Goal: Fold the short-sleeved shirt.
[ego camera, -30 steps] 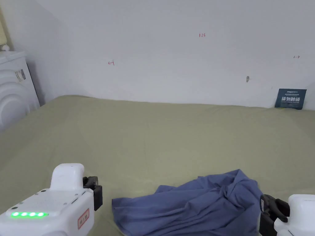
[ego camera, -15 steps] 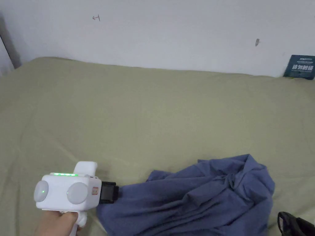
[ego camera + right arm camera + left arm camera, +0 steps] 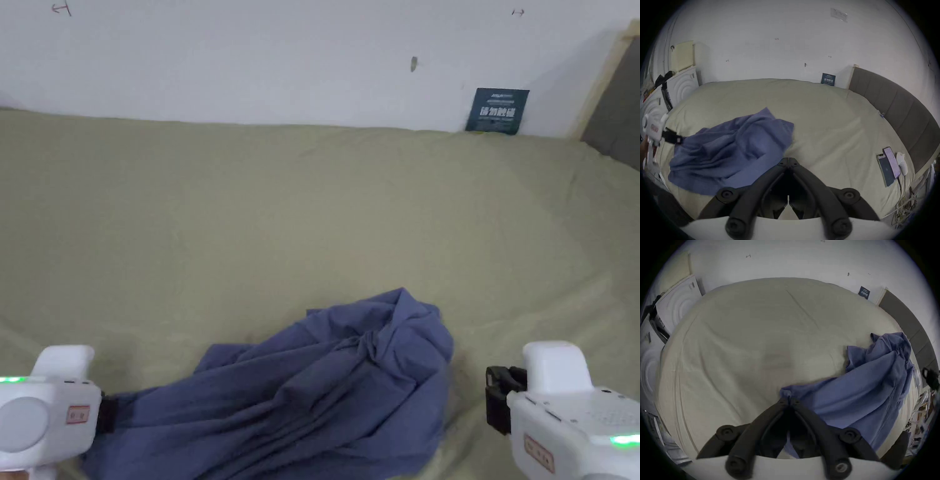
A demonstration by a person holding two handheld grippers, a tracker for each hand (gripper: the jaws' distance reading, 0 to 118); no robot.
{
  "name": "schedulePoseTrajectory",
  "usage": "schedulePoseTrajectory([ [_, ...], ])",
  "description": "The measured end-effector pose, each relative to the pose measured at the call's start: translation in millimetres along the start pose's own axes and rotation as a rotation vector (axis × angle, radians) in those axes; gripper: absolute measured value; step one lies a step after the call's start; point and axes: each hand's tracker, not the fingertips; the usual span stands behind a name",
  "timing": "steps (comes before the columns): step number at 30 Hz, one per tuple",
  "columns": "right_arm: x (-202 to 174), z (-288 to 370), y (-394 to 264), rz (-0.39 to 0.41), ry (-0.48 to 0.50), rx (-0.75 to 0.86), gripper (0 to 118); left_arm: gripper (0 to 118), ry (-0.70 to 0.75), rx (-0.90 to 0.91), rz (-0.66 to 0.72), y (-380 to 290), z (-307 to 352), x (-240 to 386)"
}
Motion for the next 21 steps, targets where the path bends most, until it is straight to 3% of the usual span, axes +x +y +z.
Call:
schedulePoseTrajectory([
  [2,16,-33,19,-0.035,0.010,-0.047,1,0,-0.007,-0.002,0.003,-3,-2,-1],
  [6,33,-86,48,-0.105,0.139,-0.157,4,0,-0.017,0.006,0.005,-5,7,1],
  [8,36,-102,58,-0.124,0.184,-0.190,76,0,-0.025,0.006,0.013,-3,9,1],
  [9,36,-105,59,-0.129,0.210,-0.166,100,0,-0.026,0.008,0.012,-4,9,1],
  [10,32,-106,61,-0.111,0.265,-0.189,107,0,-0.026,0.009,0.010,-6,9,2],
  [19,16,-152,57,-0.107,0.245,-0.372,106,0,-0.014,0.029,0.003,-4,3,-5],
  [20,14,-160,56,-0.107,0.234,-0.362,104,0,-0.013,0.027,0.004,-2,1,-5],
  [21,12,-158,54,-0.107,0.232,-0.365,93,0,-0.013,0.026,0.006,-2,1,-5],
])
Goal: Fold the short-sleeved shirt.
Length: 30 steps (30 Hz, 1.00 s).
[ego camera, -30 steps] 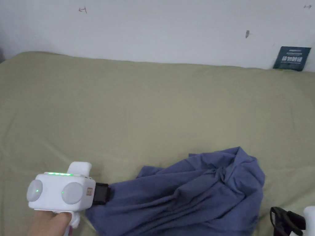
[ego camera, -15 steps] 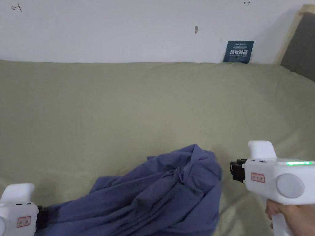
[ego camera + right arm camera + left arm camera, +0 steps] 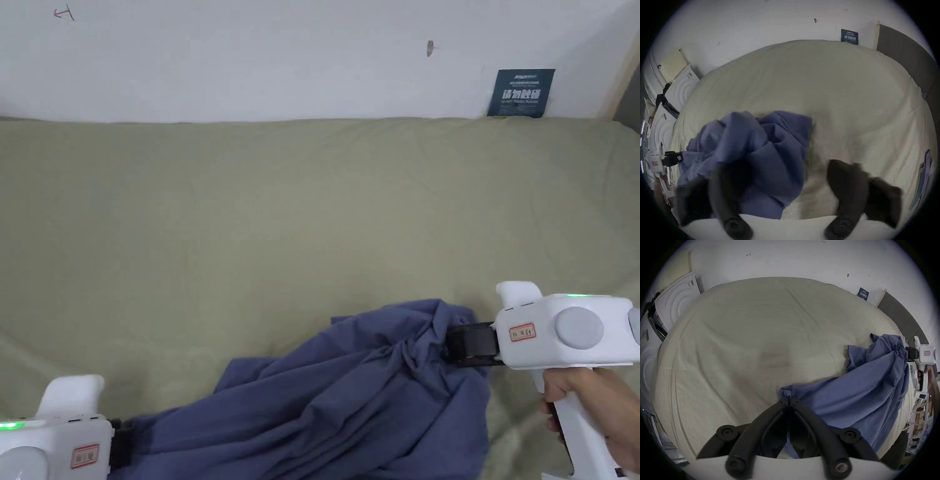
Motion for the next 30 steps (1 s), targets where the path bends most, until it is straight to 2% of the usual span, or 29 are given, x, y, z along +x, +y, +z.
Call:
schedulePoseTrajectory([
  [2,-3,6,-1,0.006,-0.016,0.004,7,0,-0.004,0.001,0.019,0,5,-3],
  [3,-4,19,-2,0.006,-0.056,0.051,8,0,-0.008,-0.002,0.027,4,8,-5],
  [5,-2,45,-4,0.015,0.014,0.048,8,0,0.000,0.017,0.036,5,25,-9],
  [7,-6,83,-2,0.070,-0.007,0.105,8,0,0.036,0.070,0.030,12,53,-12],
  [13,-20,206,11,0.078,0.024,0.284,8,0,0.129,0.291,0.002,44,171,-23],
  [16,-34,259,13,0.135,-0.006,0.364,8,0,0.176,0.391,0.013,59,230,-22],
  [19,-44,303,17,0.136,-0.012,0.442,8,0,0.184,0.459,0.026,73,275,-19],
  [24,-53,356,34,0.149,-0.065,0.519,8,0,0.204,0.503,0.026,109,324,-3],
  [30,-59,384,60,0.176,-0.121,0.564,8,0,0.225,0.590,0.037,142,360,20],
])
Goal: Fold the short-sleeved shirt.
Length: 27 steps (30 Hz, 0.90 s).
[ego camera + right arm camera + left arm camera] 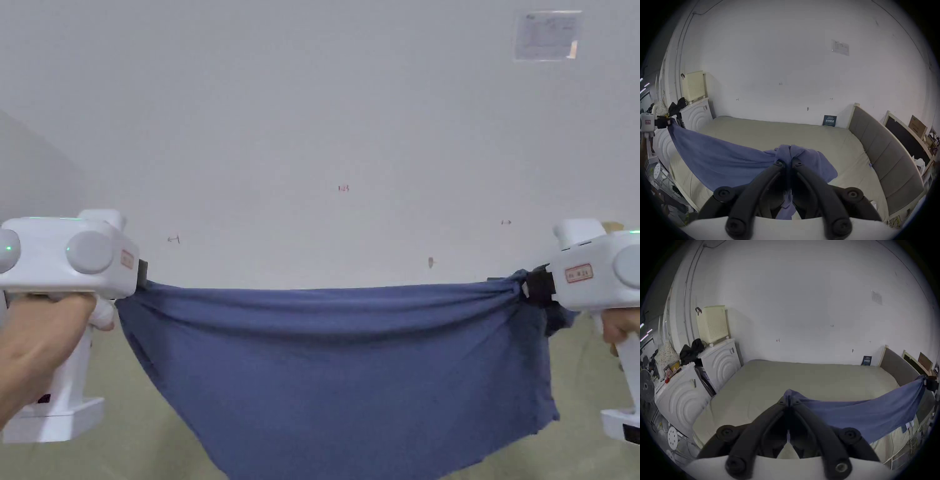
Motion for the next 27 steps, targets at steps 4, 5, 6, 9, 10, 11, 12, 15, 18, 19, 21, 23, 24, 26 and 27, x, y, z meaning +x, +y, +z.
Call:
schedulePoseTrajectory([
  [4,5,-12,21,0.000,-0.025,0.019,8,0,0.027,0.031,-0.017,24,-7,9],
  [5,7,-17,26,-0.003,-0.029,0.021,8,0,0.025,0.039,-0.008,30,-11,9],
  [6,8,-22,32,-0.006,-0.028,0.025,8,0,0.024,0.043,-0.001,36,-15,10],
  [9,10,-41,50,-0.008,-0.036,0.030,8,0,0.047,0.059,-0.013,54,-30,14],
  [10,10,-48,57,-0.007,-0.039,0.033,8,0,0.054,0.065,-0.015,60,-35,16],
  [11,10,-55,64,-0.002,-0.042,0.035,8,0,0.056,0.065,-0.018,67,-41,18],
  [12,9,-63,72,0.000,-0.048,0.040,8,0,0.050,0.068,-0.011,74,-48,18],
  [15,7,-90,91,-0.006,-0.069,0.053,8,0,0.059,0.083,0.001,90,-70,23],
  [18,5,-121,103,-0.011,-0.088,0.058,8,0,0.074,0.089,-0.008,101,-97,28],
  [19,4,-130,105,-0.016,-0.090,0.058,8,0,0.079,0.088,-0.010,103,-107,29],
  [21,0,-153,107,-0.008,-0.099,0.050,8,0,0.088,0.086,-0.010,104,-128,31],
  [23,-2,-175,105,0.006,-0.106,0.050,8,0,0.097,0.084,-0.004,102,-148,32],
  [24,-3,-186,102,0.007,-0.108,0.048,8,0,0.097,0.079,-0.006,98,-159,33],
  [26,-5,-206,93,0.010,-0.116,0.034,8,0,0.101,0.065,-0.015,87,-178,34],
  [27,-6,-216,85,0.009,-0.116,0.020,8,0,0.096,0.053,-0.014,79,-187,34],
])
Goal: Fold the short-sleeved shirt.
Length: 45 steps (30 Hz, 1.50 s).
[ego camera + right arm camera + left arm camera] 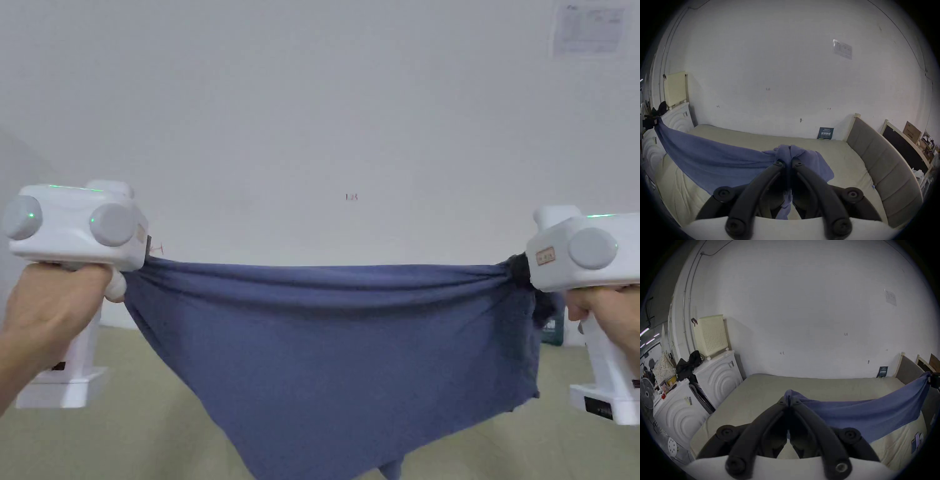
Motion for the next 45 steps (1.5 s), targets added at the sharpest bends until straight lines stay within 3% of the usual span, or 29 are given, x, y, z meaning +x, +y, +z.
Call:
schedulePoseTrajectory([
  [9,-10,-29,-131,0.032,0.020,-0.158,8,0,-0.056,-0.168,-0.044,-121,-37,4],
  [11,-7,-16,-169,-0.007,0.025,-0.181,8,0,-0.087,-0.214,-0.051,-156,-28,2],
  [14,-5,14,-229,0.021,0.013,-0.240,8,0,-0.122,-0.265,-0.054,-207,-2,-3],
  [17,3,51,-279,-0.051,0.037,-0.267,8,0,-0.144,-0.286,-0.074,-260,34,-9],
  [20,7,86,-333,-0.025,0.041,-0.303,8,0,-0.181,-0.348,-0.050,-312,61,-23],
  [21,7,97,-348,0.025,0.047,-0.344,8,0,-0.178,-0.357,-0.049,-330,73,-27],
  [23,7,120,-375,0.012,0.041,-0.336,8,0,-0.170,-0.386,-0.065,-360,95,-32],
  [30,-6,182,-422,-0.004,0.066,-0.371,8,0,-0.172,-0.454,-0.002,-413,137,-54],
  [37,0,181,-430,-0.036,0.068,-0.386,8,0,-0.174,-0.468,-0.005,-423,138,-55],
  [38,0,181,-429,-0.030,0.070,-0.384,13,0,-0.180,-0.465,0.003,-423,139,-54],
  [39,0,182,-428,-0.030,0.065,-0.379,29,5,-0.192,-0.463,0.018,-423,138,-54],
  [40,3,178,-428,-0.044,0.069,-0.374,66,35,-0.209,-0.470,0.030,-422,137,-56],
  [41,10,176,-426,-0.073,0.091,-0.366,82,83,-0.224,-0.453,0.059,-422,138,-58],
  [42,15,177,-424,-0.071,0.085,-0.355,84,118,-0.218,-0.438,0.080,-423,140,-59],
  [45,-5,205,-406,-0.060,0.050,-0.279,84,115,-0.216,-0.390,0.090,-409,160,-60],
])
